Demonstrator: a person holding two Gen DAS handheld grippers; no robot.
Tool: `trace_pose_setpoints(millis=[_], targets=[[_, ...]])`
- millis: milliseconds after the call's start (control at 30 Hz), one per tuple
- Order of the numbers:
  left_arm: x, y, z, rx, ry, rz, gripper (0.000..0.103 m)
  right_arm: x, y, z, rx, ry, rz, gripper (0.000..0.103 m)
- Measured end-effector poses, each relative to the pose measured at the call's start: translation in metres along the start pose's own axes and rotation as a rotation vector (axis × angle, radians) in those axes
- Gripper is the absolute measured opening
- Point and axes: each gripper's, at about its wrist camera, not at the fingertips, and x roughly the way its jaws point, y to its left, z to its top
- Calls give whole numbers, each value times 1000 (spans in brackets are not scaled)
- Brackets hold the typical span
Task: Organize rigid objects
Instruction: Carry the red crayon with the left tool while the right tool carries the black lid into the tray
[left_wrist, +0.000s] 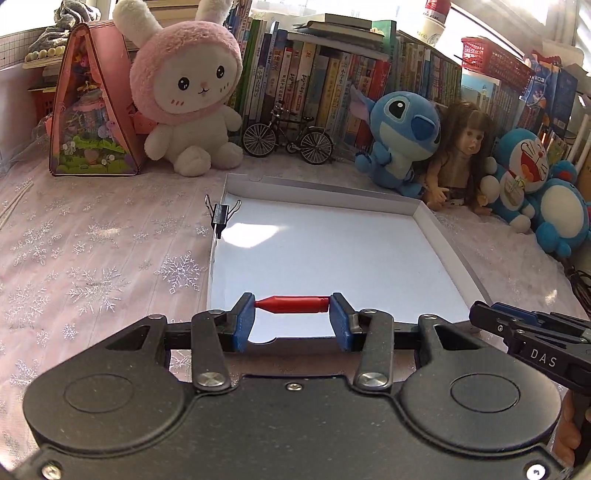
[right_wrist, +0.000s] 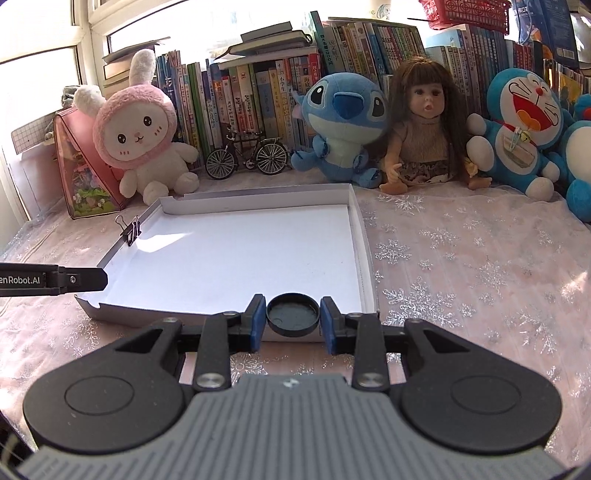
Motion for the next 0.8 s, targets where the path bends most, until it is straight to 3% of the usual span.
trace_pose_setpoints(millis=[567,800], targets=[[100,-11,80,-33,170,-27,42,98,-9,89,73,224,46,37],[145,-11,107,-36,168,22,42,136,-3,117,39,194,29,37]])
